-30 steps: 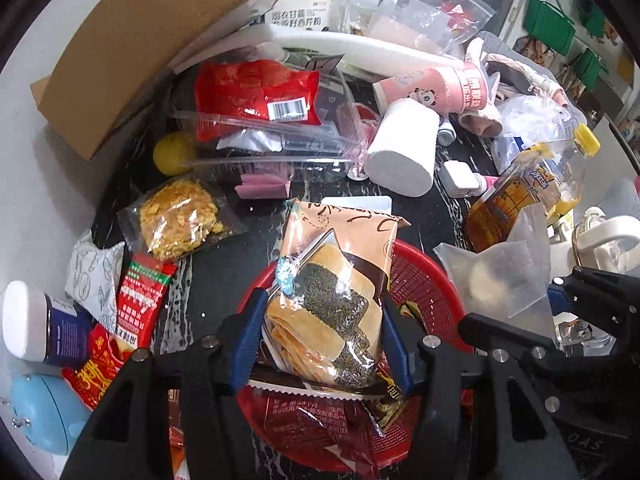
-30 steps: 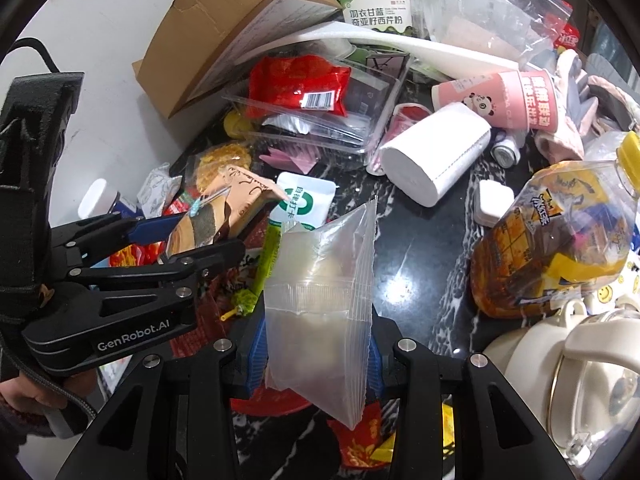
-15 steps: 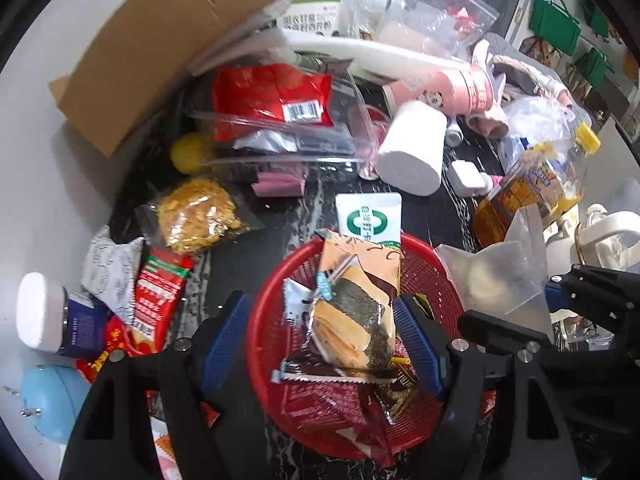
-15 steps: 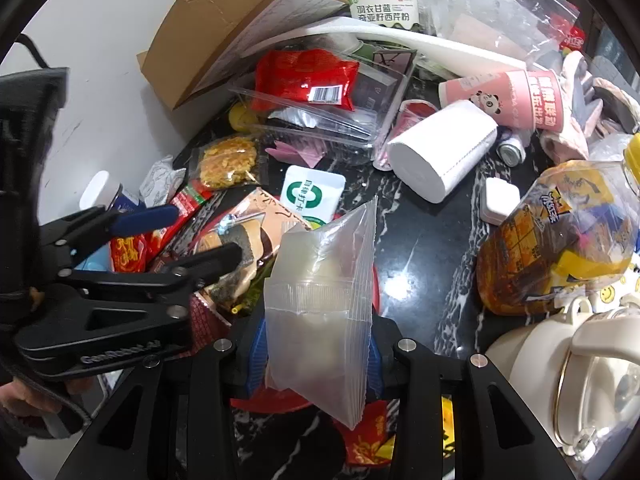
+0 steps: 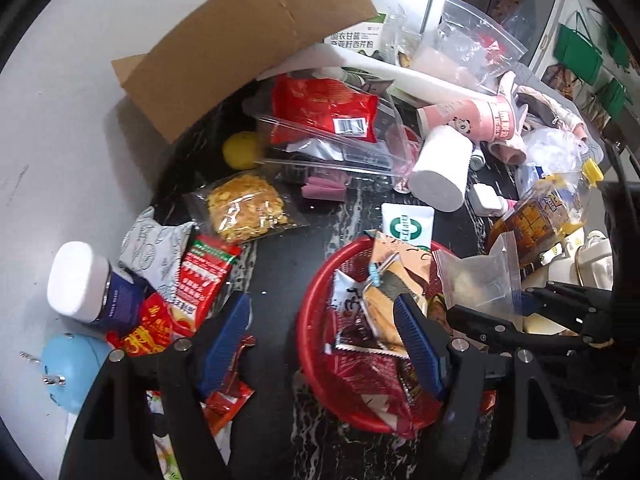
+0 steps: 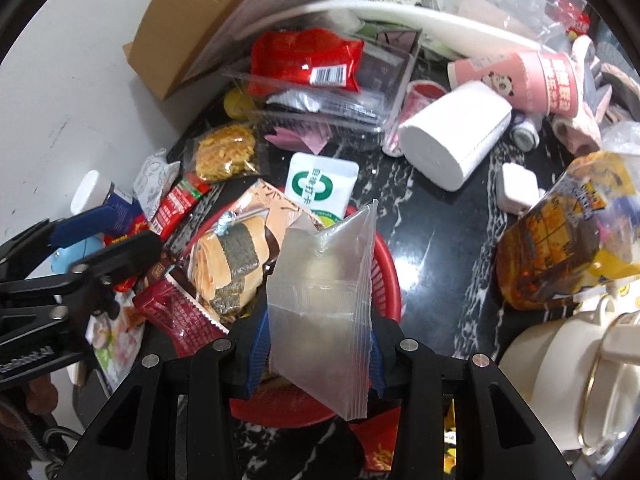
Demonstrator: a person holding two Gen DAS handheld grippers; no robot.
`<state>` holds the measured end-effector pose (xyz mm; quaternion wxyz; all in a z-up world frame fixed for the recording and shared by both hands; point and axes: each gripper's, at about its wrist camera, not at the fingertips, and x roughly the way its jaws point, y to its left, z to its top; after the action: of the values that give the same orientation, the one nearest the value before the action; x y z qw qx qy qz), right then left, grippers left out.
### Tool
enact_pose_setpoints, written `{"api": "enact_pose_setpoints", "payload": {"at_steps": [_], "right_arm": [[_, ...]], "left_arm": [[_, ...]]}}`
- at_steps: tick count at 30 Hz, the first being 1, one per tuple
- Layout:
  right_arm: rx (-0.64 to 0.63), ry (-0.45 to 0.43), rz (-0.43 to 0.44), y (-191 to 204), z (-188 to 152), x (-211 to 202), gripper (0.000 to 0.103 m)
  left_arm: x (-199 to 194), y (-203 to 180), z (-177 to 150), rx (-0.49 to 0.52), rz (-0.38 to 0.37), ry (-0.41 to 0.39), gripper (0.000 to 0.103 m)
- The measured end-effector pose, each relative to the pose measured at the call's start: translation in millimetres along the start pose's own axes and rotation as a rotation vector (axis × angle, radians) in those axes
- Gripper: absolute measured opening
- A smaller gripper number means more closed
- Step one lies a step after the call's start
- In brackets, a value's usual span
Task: Organize snacks
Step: 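Open both grippers to drop the wafer packet and clear bag into the basket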
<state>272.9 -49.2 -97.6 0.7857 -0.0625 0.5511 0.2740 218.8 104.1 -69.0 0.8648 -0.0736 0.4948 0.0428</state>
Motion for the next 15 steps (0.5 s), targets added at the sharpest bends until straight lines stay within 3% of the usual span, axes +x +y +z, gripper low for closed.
{"api": "enact_pose_setpoints", "payload": {"at_steps": [2, 5, 15], "right_arm": [[0.003, 0.004, 0.002, 0.2, -0.6, 0.7, 0.043], [0.003, 0.001, -0.019, 1.4, -2.1, -1.5, 0.061], [0.002, -0.020, -0.038, 3.8, -3.4, -16.6, 0.065]], "left_arm": [[-2.8, 1.1, -1.2, 0.003, 0.003, -0.006, 0.074], [-6.3, -0.1, -2.8, 0.013, 0.012, -0.014, 0.074], [-22.7, -5.2, -6.9, 0.011, -0.002, -0.030, 0.074]]}}
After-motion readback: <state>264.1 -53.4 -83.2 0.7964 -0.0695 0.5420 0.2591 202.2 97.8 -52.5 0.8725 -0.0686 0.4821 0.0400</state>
